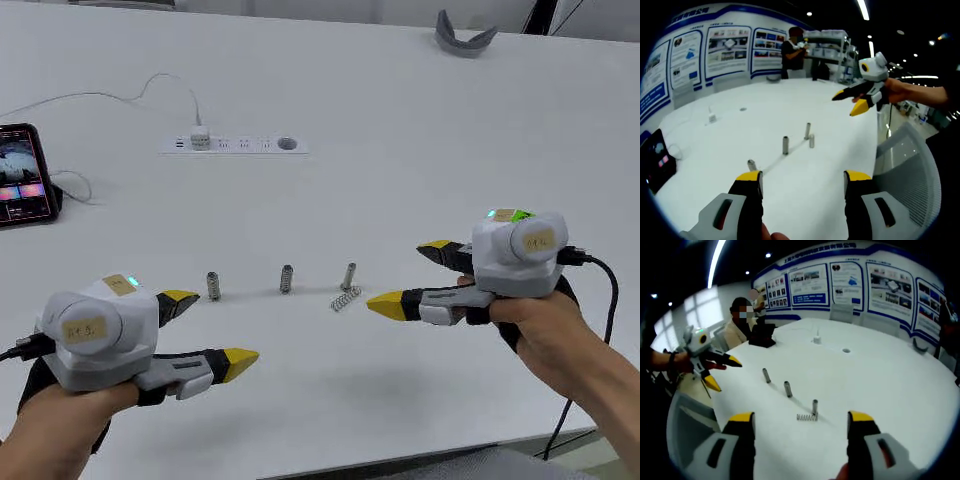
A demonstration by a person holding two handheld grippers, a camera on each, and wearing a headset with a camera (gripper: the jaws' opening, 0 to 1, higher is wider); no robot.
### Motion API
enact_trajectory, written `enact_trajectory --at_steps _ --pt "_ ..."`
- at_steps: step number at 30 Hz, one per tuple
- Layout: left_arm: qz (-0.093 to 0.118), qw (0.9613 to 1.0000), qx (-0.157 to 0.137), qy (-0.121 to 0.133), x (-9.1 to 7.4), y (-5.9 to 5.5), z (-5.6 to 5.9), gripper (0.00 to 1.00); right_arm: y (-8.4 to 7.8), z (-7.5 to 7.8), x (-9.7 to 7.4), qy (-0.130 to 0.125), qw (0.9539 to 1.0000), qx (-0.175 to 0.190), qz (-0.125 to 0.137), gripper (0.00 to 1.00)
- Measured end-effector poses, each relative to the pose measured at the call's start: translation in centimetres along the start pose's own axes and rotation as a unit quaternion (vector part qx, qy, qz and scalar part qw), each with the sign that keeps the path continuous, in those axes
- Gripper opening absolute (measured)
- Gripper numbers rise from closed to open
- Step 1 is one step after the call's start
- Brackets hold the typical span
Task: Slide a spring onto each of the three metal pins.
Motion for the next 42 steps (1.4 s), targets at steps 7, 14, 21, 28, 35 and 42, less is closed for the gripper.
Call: enact_trajectory --at_steps 7,14,21,28,35,42 --pt "0.001 0.9999 0.01 -0.014 1.0 0.7 0.7 0.67 -1.4 0.2 -1.5 -0.014 0.9998 0.016 0.003 0.77" --pt "0.002 0.9995 0.018 -0.027 2.1 1.4 1.5 0.67 -2.3 0.2 -3.0 -0.027 0.9992 0.027 0.007 0.78" --pt "0.004 0.9989 0.021 -0.042 3.6 2.0 2.6 0.67 -3.3 0.4 -3.9 -0.036 0.9986 0.039 0.009 0.78" --pt "0.005 0.9985 0.022 -0.05 4.9 2.1 3.2 0.67 -4.1 0.2 -4.0 -0.034 0.9982 0.048 0.009 0.78" --pt "0.003 0.9983 0.022 -0.053 5.9 2.1 3.8 0.67 -3.8 0.3 -4.2 -0.034 0.9979 0.052 0.021 0.78" --pt "0.002 0.9983 0.021 -0.055 7.3 2.4 4.2 0.67 -4.2 0.7 -4.4 -0.031 0.9981 0.05 0.016 0.78"
Point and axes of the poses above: the centre of the closed fingertips' face, and the gripper's own axes: x roughly forward along the fingers, z roughly to its right, y roughly out of its top, the point moved 7 cm from there along -x, roughly backward along the fingers, and after that the axes turned 2 degrees about x, right-handed, at the moved point
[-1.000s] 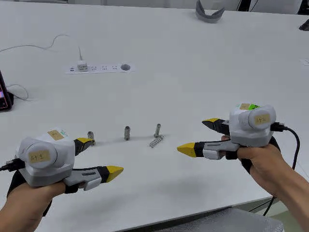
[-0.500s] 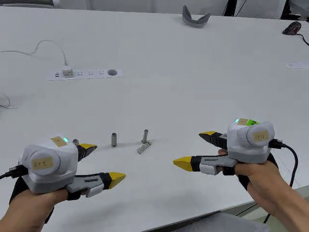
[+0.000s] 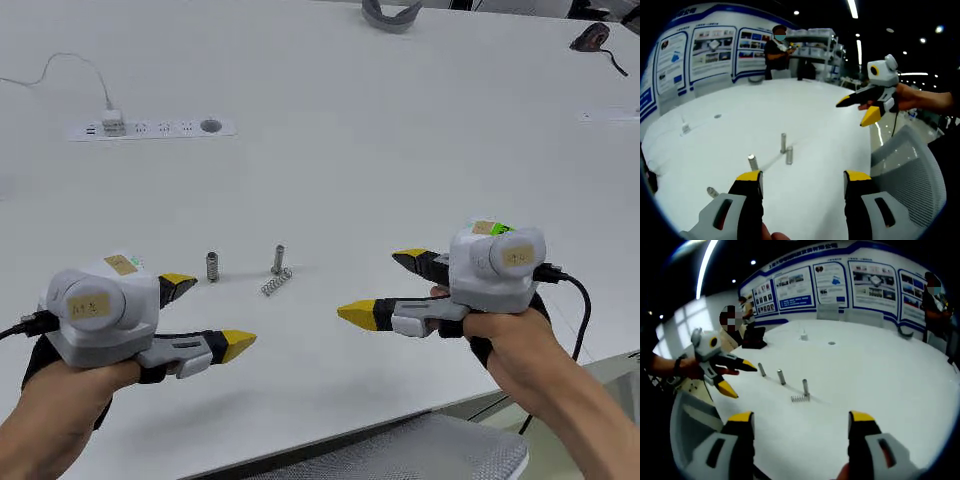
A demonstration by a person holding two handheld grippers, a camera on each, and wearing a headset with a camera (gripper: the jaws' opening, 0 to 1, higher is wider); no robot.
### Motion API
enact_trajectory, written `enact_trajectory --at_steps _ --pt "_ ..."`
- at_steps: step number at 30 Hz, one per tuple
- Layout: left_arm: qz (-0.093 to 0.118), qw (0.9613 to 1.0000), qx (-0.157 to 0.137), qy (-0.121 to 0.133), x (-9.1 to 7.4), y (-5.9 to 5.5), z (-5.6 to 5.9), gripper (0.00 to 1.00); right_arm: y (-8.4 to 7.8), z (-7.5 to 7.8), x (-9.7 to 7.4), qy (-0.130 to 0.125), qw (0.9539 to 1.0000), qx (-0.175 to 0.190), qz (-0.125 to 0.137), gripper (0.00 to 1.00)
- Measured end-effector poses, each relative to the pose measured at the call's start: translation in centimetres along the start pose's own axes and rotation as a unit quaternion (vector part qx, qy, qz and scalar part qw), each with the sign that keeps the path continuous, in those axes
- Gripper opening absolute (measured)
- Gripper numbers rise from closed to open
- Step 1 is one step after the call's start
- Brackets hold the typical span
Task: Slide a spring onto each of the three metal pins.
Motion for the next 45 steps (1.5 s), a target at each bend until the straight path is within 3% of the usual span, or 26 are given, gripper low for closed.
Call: enact_trajectory --at_steps 10,15,18,33,45 --pt "-0.017 0.9996 0.02 0.004 3.7 0.3 -0.1 0.61 -0.5 0.2 -0.4 0.004 1.0 0.004 -0.006 0.78" --pt "-0.019 0.9998 0.012 0.0 5.5 0.3 -0.1 0.59 -0.5 0.2 -0.7 0.006 1.0 0.003 -0.006 0.78" --pt "-0.027 0.9996 0.005 -0.008 6.8 -0.3 0.0 0.59 -0.4 0.3 -1.0 0.006 1.0 0.004 -0.005 0.78" --pt "-0.059 0.9982 -0.005 0.009 10.4 -2.1 -1.0 0.47 -1.3 0.7 -1.3 0.012 0.9998 0.007 -0.014 0.77" --pt "-0.063 0.9972 0.007 0.04 11.9 -2.1 -1.9 0.31 -2.1 1.2 -1.6 0.014 0.9996 0.011 -0.021 0.77"
Point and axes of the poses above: the centre of the closed fingertips' face, and the gripper's own axes: x roughly forward along the fingers, z roughly to its right, y roughly out of its top, the point moved 7 cm from there along -x, roughly backward along the fingers, and after that the axes turned 2 degrees about x, right-handed, at the moved point
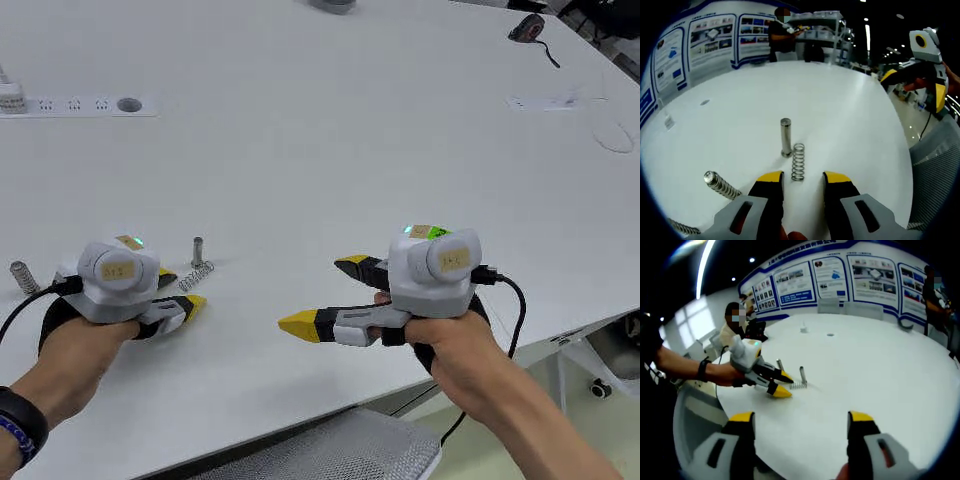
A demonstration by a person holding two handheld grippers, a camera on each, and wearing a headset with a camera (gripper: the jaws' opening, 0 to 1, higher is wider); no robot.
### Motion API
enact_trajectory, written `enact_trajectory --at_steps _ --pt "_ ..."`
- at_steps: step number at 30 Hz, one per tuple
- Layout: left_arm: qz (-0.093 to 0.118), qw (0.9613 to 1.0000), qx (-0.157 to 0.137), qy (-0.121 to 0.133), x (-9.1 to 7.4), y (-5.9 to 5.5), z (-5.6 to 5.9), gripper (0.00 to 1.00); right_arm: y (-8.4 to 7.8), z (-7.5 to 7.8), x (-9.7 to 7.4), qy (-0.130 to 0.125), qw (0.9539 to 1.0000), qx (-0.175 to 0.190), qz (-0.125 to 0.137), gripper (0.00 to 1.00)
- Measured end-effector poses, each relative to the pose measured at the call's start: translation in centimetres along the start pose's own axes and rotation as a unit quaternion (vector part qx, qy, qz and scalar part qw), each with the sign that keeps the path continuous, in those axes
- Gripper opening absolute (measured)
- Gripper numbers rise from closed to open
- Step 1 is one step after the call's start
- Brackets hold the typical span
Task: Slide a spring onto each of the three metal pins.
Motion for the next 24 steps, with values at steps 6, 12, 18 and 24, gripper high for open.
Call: enact_trajectory --at_steps 6,12,18,24 --pt "0.001 0.9995 0.023 0.02 0.4 0.2 0.1 0.19 -0.3 0.3 0.1 0.0 1.0 0.0 -0.002 0.76" --pt "0.004 0.9994 0.017 0.031 0.1 0.2 0.1 0.11 -0.6 -0.1 0.5 0.004 1.0 0.003 -0.006 0.76" --pt "0.0 0.9996 0.013 0.025 -0.6 -0.1 0.5 0.11 -1.0 -0.4 0.7 0.005 0.9999 0.004 -0.011 0.76" --pt "-0.006 0.9998 0.009 0.017 -1.4 -0.5 0.8 0.1 -1.4 -0.5 0.6 0.004 0.9999 0.009 -0.011 0.76"
Point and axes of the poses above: the centre of the closed fingertips' face, and the gripper's own axes: x roughly forward along the fingers, z roughly to its right, y roughly out of its top, the point moved 7 cm from there along -x, roughly backward along the fingers, and after that the axes turned 2 degrees about x, right-handed, at the moved point
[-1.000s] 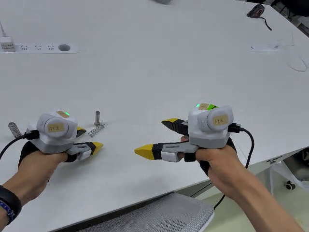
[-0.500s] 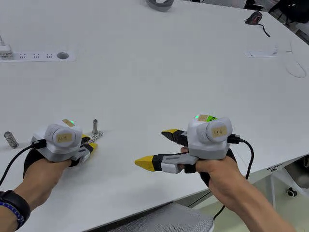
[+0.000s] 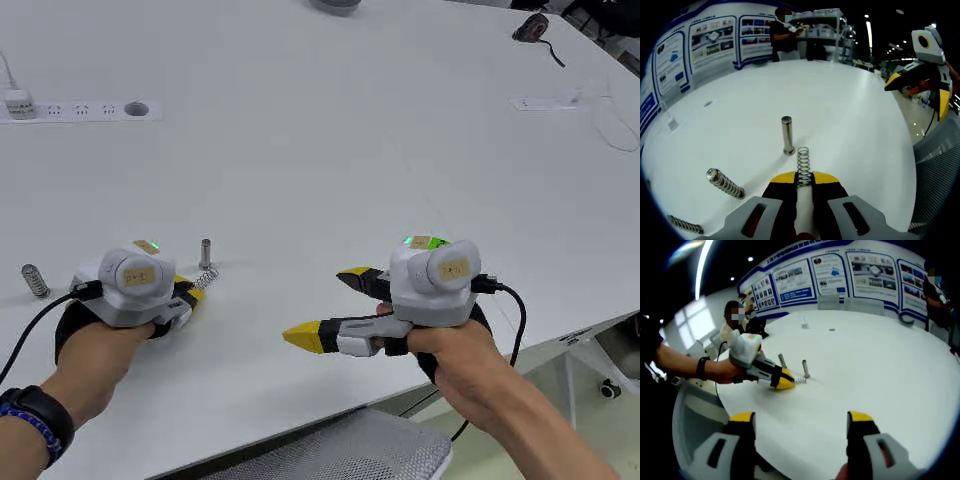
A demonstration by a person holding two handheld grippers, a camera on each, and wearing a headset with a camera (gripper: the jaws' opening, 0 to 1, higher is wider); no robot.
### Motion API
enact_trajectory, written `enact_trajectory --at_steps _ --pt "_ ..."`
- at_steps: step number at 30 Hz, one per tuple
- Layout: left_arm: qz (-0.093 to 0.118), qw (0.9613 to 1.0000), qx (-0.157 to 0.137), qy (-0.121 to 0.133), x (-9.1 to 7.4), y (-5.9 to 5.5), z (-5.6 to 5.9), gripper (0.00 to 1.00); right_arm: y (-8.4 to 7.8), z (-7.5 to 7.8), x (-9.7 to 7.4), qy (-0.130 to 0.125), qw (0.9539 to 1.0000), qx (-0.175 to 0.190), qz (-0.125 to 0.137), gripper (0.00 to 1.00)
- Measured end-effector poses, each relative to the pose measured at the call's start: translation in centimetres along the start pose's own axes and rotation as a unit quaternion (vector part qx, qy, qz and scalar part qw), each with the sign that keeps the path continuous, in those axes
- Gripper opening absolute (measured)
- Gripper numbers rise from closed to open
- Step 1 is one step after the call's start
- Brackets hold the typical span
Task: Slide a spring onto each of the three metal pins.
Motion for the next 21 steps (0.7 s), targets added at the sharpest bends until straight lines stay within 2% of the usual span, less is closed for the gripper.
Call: enact_trajectory --at_steps 12,21 --pt "0.008 0.9999 -0.005 -0.004 -2.6 -0.5 0.7 0.1 -0.5 -0.6 0.1 0.005 1.0 0.006 -0.005 0.75" --pt "0.017 0.9997 -0.017 -0.008 -3.9 -0.9 0.8 0.1 -0.6 -1.1 0.5 0.009 0.9999 0.008 -0.007 0.75"
Point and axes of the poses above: the centre of the closed fingertips' face, and the gripper's own axes: x roughly forward along the fingers, z roughly to its right, y roughly out of its top, the point moved 7 cm from there along -x, roughly backward along the fingers, and after that the axes turned 2 degrees about x, right-handed, at the moved point
